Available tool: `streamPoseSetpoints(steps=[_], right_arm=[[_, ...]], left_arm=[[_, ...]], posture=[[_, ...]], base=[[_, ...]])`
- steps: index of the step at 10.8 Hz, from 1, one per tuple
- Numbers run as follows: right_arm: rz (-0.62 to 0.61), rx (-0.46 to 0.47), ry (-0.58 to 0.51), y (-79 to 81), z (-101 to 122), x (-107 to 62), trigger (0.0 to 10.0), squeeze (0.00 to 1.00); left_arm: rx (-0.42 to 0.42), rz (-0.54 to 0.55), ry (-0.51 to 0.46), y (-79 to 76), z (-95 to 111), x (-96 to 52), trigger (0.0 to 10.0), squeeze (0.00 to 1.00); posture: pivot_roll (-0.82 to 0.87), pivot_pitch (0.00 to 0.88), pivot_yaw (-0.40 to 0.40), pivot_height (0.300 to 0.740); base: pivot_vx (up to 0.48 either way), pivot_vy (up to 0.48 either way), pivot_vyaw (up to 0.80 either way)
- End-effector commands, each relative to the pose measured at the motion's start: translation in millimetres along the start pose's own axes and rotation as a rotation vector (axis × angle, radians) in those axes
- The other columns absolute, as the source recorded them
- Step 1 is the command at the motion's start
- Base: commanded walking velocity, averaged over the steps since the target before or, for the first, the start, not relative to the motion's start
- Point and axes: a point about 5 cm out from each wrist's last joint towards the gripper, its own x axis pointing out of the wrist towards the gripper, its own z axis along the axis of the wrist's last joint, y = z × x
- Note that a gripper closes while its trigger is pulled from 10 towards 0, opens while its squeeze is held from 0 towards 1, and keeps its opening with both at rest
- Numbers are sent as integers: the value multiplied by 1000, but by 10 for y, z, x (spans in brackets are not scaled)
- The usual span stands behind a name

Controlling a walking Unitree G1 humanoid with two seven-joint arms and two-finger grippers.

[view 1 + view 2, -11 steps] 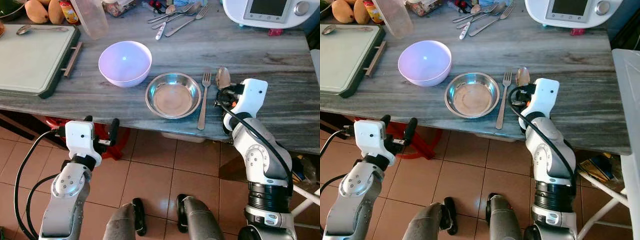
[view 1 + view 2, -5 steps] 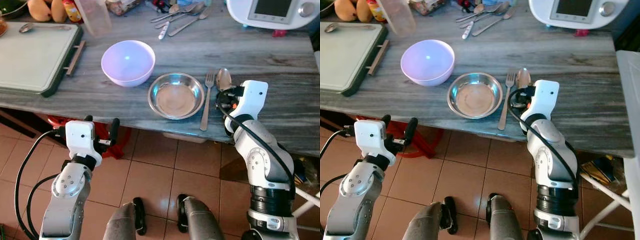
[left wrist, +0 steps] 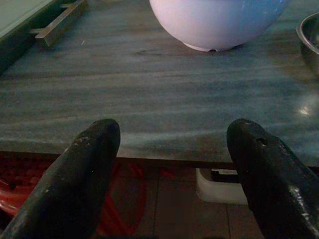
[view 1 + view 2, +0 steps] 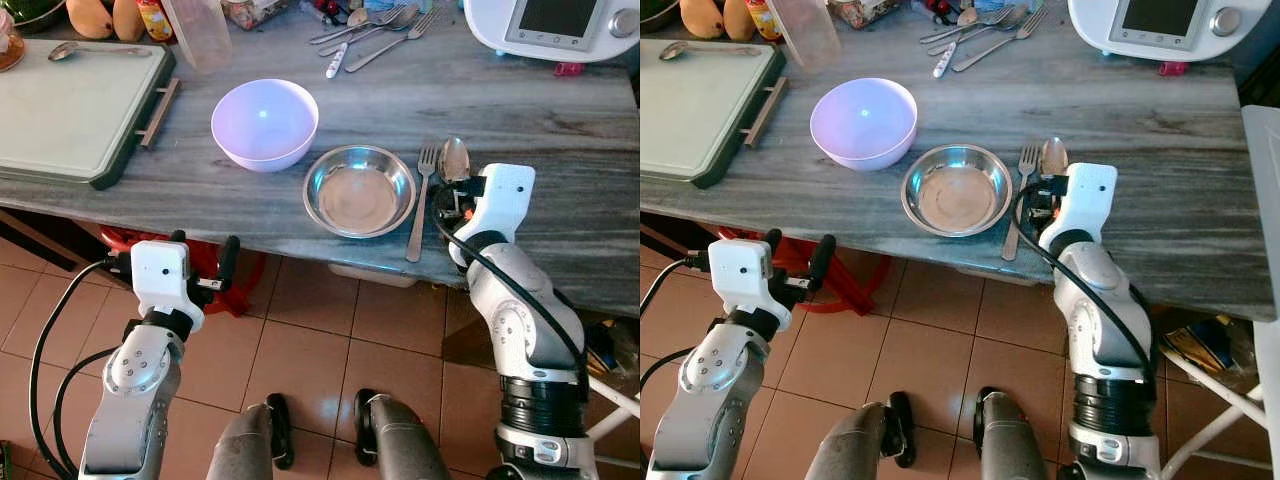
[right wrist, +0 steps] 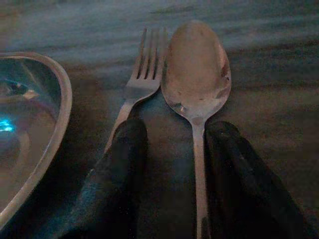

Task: Setting the table

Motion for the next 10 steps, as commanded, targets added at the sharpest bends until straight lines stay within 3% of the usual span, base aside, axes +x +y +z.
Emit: streamPoseSetpoints(steps=[1,2,5,10], right_arm=[[12,13,76,25,-172,1,10000,133],[7,16,58,10,-143,-4,10000,0],[7,36,-39,-14,-16,-29,10000,0],[-11,34,-105,-77,86,-94,10000,0]], left_arm=[[12,8,4,23,-7,-24,10000,0],[12,7,4,24,-7,-24,10000,0],[10,6,3,16,-12,-19,10000,0],[9,8,-2,15,-12,-3,10000,0]], posture=[[-6,265,73,740],[-6,265,73,740],[-10,262,74,740],[-12,251,70,740]], base=[[0,0,0],[0,0,0],[0,0,0],[0,0,0]])
